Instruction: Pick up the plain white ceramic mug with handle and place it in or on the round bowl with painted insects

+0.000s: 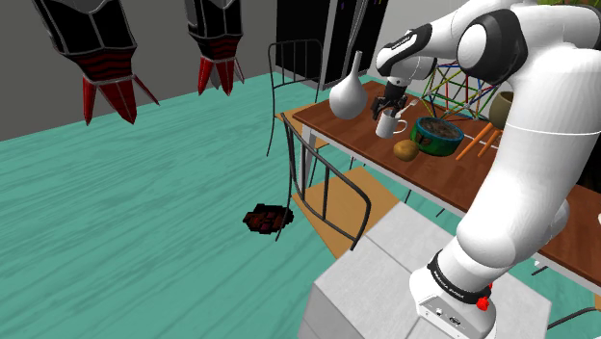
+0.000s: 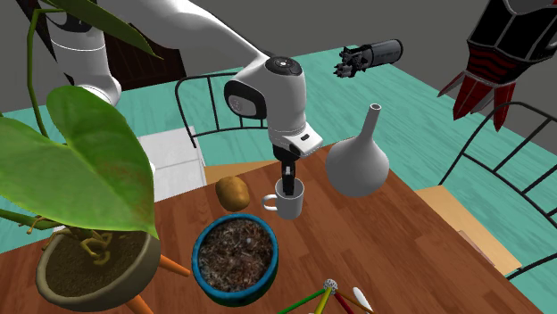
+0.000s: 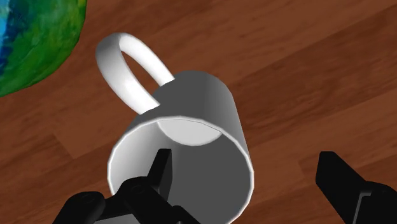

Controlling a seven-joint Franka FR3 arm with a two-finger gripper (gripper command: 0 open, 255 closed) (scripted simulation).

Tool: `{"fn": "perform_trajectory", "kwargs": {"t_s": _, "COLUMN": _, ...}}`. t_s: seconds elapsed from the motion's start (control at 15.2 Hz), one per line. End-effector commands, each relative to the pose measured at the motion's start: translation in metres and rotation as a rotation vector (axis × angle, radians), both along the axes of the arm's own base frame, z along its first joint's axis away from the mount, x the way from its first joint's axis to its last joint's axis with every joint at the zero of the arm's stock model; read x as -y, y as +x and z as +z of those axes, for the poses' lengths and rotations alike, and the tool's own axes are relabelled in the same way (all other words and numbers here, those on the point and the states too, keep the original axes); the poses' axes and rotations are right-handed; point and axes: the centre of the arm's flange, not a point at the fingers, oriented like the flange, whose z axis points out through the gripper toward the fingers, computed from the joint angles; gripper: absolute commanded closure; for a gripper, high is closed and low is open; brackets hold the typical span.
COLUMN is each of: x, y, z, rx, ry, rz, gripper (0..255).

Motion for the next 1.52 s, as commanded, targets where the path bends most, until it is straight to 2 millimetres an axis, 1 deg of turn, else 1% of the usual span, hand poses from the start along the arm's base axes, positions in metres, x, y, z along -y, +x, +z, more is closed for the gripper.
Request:
{"fn": "perform_trajectory", "kwargs": {"t_s": 0.0, "x": 0.000, "y": 0.000, "z": 0.000, "rx": 0.000, "ry": 0.000, "rz": 0.000, "gripper": 0}}
{"fn": "perform_trajectory", "kwargs": {"t_s": 0.13, "x": 0.000, "y": 0.000, "z": 0.000, "rx": 0.000, "ry": 0.000, "rz": 0.000, "gripper": 0}}
{"fn": "perform_trajectory", "kwargs": {"t_s": 0.2, "x": 0.000, "y": 0.000, "z": 0.000, "rx": 0.000, "ry": 0.000, "rz": 0.000, "gripper": 255}}
{"fn": "perform_trajectory", "kwargs": {"t_s": 0.79, "x": 0.000, "y": 0.000, "z": 0.000, "rx": 0.000, "ry": 0.000, "rz": 0.000, "gripper": 255}}
{"fn": "perform_trajectory", "kwargs": {"t_s": 1.45, "x": 0.000, "y": 0.000, "z": 0.053, "rx": 0.000, "ry": 0.000, "rz": 0.000, "gripper": 255}}
